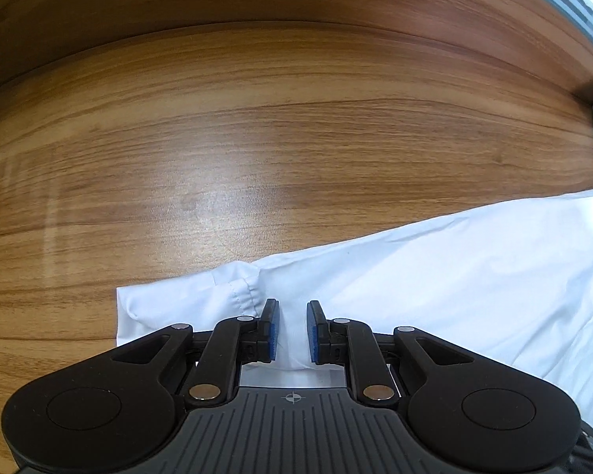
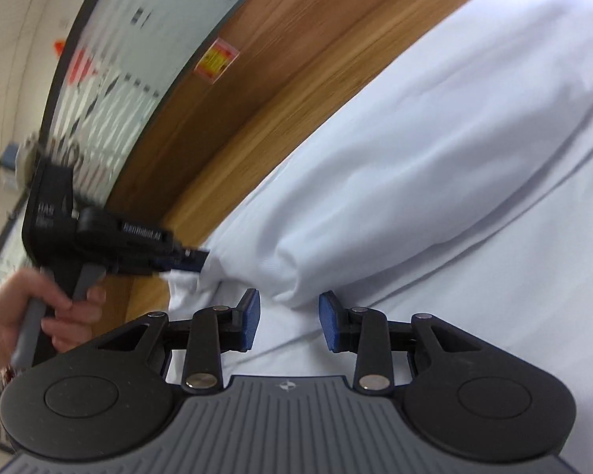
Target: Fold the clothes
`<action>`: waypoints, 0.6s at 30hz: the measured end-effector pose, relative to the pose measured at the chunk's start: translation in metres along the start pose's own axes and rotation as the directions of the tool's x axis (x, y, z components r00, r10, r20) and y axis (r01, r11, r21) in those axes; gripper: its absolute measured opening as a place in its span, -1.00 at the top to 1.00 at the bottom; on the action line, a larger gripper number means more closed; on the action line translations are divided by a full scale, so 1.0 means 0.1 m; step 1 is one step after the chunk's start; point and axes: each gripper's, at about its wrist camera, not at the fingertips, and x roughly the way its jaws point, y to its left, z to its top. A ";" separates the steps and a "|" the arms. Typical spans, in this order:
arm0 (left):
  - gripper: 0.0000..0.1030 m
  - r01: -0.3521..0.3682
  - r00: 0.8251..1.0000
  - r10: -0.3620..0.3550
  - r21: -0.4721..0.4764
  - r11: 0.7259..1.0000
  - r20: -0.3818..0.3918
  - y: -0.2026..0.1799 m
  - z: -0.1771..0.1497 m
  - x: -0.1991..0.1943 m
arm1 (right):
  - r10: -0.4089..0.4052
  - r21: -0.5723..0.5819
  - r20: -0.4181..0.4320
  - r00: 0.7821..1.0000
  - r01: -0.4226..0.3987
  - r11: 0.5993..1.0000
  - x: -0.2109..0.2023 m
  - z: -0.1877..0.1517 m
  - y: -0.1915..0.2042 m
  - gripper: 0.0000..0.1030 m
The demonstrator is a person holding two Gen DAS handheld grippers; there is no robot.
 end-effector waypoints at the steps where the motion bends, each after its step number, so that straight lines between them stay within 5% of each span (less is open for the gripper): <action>1: 0.66 0.003 1.000 -0.003 0.001 1.000 -0.004 0.00 0.01 0.00 | 0.002 0.005 0.015 1.000 -0.002 1.000 0.01 0.00 0.01 0.25; 7: 0.66 0.016 1.000 -0.017 -0.010 1.000 -0.020 0.02 0.05 0.02 | 0.009 0.036 0.108 0.994 -0.013 0.999 0.04 -0.02 0.05 0.25; 10: 0.66 0.017 1.000 -0.017 -0.009 1.000 -0.022 0.03 0.05 0.01 | 0.026 -0.007 0.068 0.997 -0.025 1.000 0.11 -0.04 0.06 0.29; 12: 0.66 0.017 1.000 -0.017 -0.009 1.000 -0.023 0.03 0.05 0.00 | 0.039 -0.058 0.053 0.998 -0.036 0.998 0.06 -0.01 0.07 0.46; 14: 0.66 0.015 1.000 -0.015 -0.005 1.000 -0.025 0.02 0.06 0.01 | 0.051 -0.108 0.037 0.998 -0.047 0.993 0.01 0.02 0.08 0.88; 18: 0.65 -0.010 1.000 0.011 0.036 0.999 -0.028 -0.03 0.07 0.03 | 0.074 -0.208 0.004 0.997 -0.071 0.976 -0.09 0.09 0.11 0.98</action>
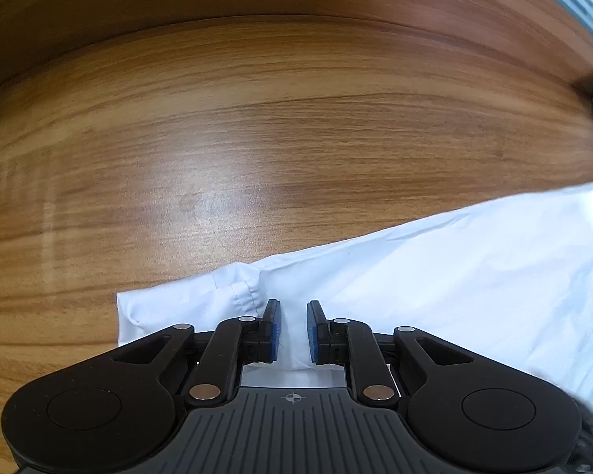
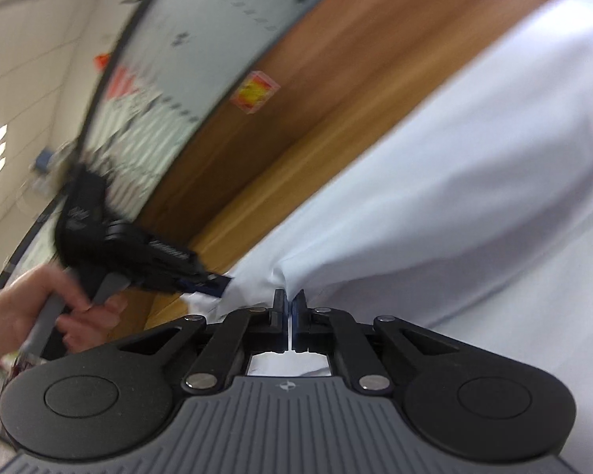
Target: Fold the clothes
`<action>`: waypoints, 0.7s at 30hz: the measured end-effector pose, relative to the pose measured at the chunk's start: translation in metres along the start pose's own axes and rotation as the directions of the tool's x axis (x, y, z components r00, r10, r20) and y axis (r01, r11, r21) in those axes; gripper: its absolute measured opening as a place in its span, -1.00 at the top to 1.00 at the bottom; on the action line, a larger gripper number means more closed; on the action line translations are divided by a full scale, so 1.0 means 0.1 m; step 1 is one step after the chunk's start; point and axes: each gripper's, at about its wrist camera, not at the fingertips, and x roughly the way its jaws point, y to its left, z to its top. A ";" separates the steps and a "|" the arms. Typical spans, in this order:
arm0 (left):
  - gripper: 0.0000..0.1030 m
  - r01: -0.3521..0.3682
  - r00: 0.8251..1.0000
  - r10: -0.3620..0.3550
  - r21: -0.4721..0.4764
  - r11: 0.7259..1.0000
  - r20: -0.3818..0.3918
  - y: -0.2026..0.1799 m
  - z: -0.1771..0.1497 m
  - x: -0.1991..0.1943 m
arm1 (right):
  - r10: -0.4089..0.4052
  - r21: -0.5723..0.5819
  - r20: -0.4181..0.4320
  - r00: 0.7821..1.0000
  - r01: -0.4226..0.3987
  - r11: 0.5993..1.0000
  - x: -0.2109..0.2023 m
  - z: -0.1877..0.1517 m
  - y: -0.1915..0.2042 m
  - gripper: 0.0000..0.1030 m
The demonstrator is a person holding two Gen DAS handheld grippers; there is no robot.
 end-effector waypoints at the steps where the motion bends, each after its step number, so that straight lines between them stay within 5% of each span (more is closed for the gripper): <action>1: 0.65 -0.008 1.000 0.008 0.015 1.000 0.001 -0.02 0.00 0.00 | 0.007 -0.025 -0.007 1.000 -0.007 1.000 -0.02 0.02 0.00 0.99; 4: 0.65 -0.026 1.000 0.026 0.036 0.999 0.005 -0.06 -0.01 0.01 | 0.026 -0.100 -0.031 0.999 -0.029 0.995 -0.10 0.07 0.02 0.99; 10: 0.66 -0.044 0.999 0.044 0.074 0.996 0.013 -0.09 -0.04 0.00 | -0.074 -0.280 -0.178 0.981 0.022 0.960 -0.14 0.00 -0.06 1.00; 15: 0.66 -0.049 0.999 0.048 0.084 0.995 0.018 -0.11 -0.05 0.00 | -0.129 -0.359 -0.195 0.972 0.051 0.932 -0.47 0.02 0.01 0.99; 18: 0.65 -0.052 0.999 0.050 0.090 0.995 0.020 -0.13 -0.05 0.00 | -0.157 -0.417 -0.166 0.974 0.076 0.906 -0.42 0.07 0.21 0.87; 20: 0.64 -0.054 0.998 0.052 0.094 0.994 0.022 -0.13 -0.06 0.00 | -0.175 -0.454 -0.144 0.974 0.092 0.886 -0.38 0.11 0.34 0.29; 21: 0.64 -0.050 0.999 0.048 0.090 0.995 0.021 -0.13 -0.06 0.00 | -0.184 -0.472 -0.134 0.974 0.100 0.876 -0.37 0.13 0.41 0.25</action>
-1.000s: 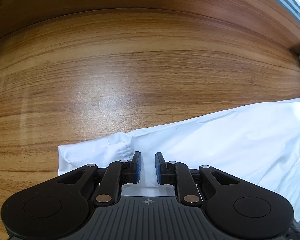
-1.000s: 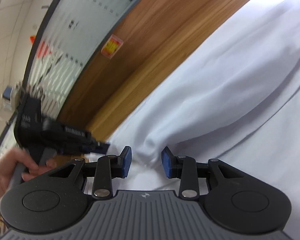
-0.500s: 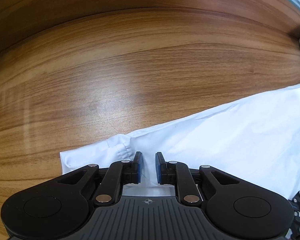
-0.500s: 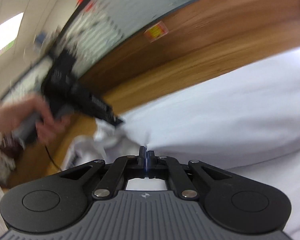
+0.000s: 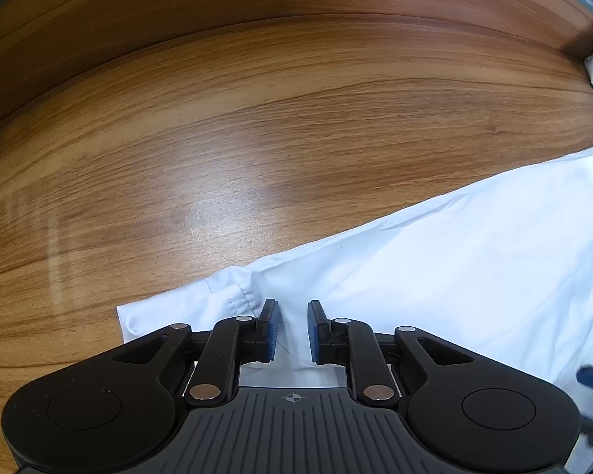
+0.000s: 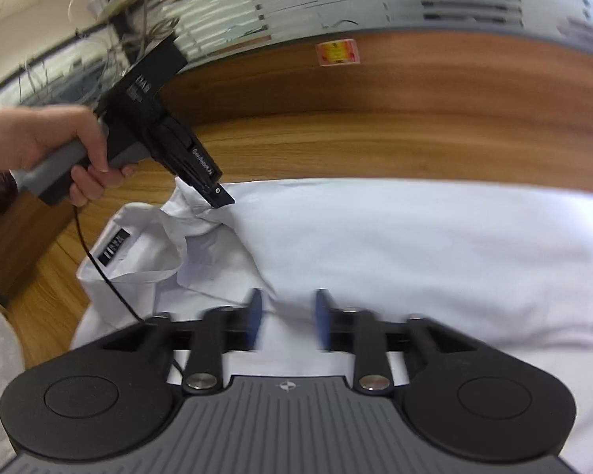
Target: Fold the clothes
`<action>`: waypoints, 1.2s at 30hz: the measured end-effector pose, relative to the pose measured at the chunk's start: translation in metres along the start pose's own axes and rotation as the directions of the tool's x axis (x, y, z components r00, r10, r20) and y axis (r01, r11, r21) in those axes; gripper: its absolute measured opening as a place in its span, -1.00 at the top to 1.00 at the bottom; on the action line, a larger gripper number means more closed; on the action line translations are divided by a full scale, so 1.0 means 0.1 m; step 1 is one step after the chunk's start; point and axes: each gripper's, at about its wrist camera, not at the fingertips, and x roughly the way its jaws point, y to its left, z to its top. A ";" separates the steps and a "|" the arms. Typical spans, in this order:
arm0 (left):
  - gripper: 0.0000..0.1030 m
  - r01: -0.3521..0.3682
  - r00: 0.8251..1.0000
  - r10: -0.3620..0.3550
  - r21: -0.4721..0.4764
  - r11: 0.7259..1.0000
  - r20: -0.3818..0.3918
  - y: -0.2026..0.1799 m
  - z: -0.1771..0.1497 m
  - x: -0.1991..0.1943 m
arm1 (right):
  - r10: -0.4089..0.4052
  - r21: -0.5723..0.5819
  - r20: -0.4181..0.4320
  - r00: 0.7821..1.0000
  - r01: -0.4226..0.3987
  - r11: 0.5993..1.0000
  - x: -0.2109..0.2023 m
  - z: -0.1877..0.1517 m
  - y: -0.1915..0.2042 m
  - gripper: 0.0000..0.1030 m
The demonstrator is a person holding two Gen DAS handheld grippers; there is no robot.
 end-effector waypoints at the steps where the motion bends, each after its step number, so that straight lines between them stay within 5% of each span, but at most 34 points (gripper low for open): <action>1: 0.64 0.004 1.000 -0.004 -0.004 1.000 -0.001 0.01 0.00 0.00 | -0.025 -0.029 -0.002 1.000 0.025 0.999 0.07 0.02 0.06 0.23; 4: 0.63 0.016 1.000 -0.016 -0.017 1.000 -0.002 0.03 0.00 0.00 | -0.111 -0.128 0.000 0.994 0.110 0.986 0.29 0.04 0.27 0.16; 7: 0.62 0.029 1.000 -0.029 -0.032 0.999 -0.004 0.05 0.00 0.00 | -0.207 -0.232 0.028 0.978 0.208 0.950 0.52 0.09 0.52 -0.22; 12: 0.56 0.057 0.998 -0.058 -0.060 0.997 -0.017 0.09 0.03 0.01 | -0.309 -0.444 0.069 0.949 0.307 0.842 0.93 0.20 0.90 -0.25; 17: 0.55 0.082 0.996 -0.084 -0.077 0.994 -0.030 0.12 0.06 0.02 | -0.331 -0.619 0.083 0.940 0.309 0.722 1.24 0.24 1.16 -0.23; 25: 0.55 0.097 0.994 -0.101 -0.093 0.991 -0.036 0.16 0.06 0.03 | -0.335 -0.800 0.083 0.938 0.263 0.540 1.59 0.23 1.41 0.17; 30: 0.55 0.089 0.995 -0.092 -0.078 0.993 -0.034 0.14 0.06 0.03 | -0.365 -0.840 0.093 0.926 0.270 0.471 1.64 0.18 1.42 0.41; 32: 0.56 0.076 0.996 -0.078 -0.061 0.995 -0.032 0.11 0.07 0.04 | -0.379 -0.846 0.091 0.921 0.272 0.458 1.64 0.15 1.40 0.66; 36: 0.56 0.046 0.999 -0.046 -0.010 0.999 -0.022 0.04 0.05 0.04 | -0.406 -0.860 0.111 0.907 0.292 0.419 1.58 0.03 1.37 0.77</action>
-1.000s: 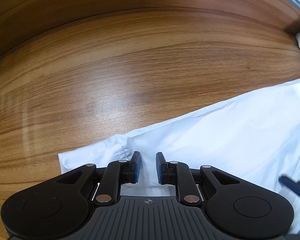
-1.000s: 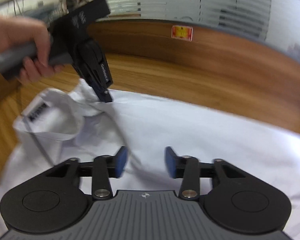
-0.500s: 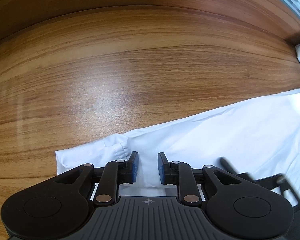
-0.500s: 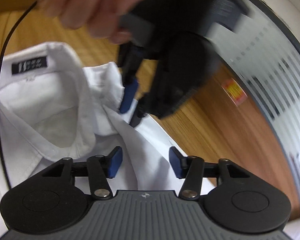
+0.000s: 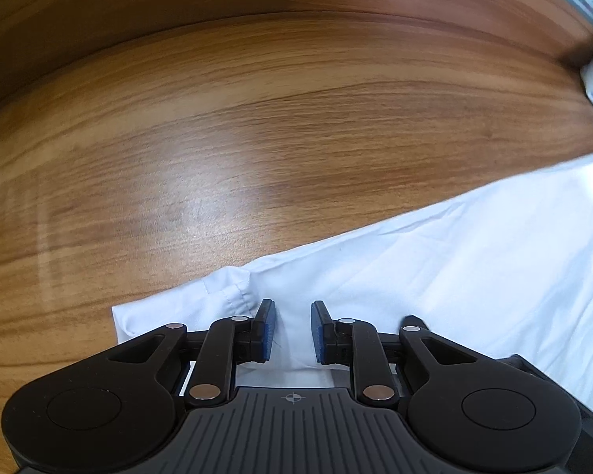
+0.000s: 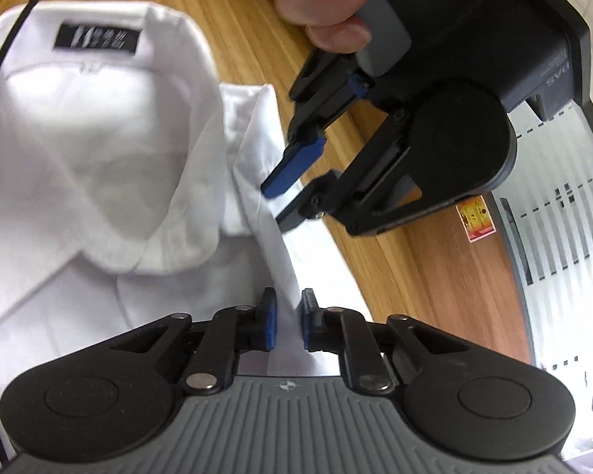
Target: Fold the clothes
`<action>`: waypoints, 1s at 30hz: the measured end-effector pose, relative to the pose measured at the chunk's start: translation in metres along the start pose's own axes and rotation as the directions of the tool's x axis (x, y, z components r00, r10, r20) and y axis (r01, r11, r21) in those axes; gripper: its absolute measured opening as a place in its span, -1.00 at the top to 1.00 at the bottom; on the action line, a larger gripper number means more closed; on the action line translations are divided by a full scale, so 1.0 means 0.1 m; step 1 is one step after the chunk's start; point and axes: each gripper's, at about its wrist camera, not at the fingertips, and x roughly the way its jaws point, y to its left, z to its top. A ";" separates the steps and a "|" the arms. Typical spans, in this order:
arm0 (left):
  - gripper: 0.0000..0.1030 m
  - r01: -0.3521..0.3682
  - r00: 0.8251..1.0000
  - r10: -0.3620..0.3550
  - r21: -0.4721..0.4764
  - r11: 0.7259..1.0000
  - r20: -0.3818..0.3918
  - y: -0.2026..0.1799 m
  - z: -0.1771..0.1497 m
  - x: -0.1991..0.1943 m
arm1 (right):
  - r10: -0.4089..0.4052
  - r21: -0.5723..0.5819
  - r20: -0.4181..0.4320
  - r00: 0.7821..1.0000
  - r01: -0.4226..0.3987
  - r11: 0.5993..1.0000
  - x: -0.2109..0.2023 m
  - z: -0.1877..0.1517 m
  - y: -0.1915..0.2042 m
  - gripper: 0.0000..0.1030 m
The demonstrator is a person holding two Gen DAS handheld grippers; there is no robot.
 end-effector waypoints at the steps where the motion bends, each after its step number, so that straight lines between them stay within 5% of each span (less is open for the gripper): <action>1: 0.56 -0.008 1.000 0.008 0.013 1.000 0.003 -0.02 -0.01 0.00 | -0.007 -0.007 -0.004 1.000 0.007 1.000 -0.02 -0.03 0.02 0.77; 30: 0.84 -0.036 0.999 0.036 0.041 0.998 0.008 0.07 -0.05 -0.07 | -0.022 0.021 -0.112 0.993 0.025 0.999 -0.69 -1.12 -0.06 0.98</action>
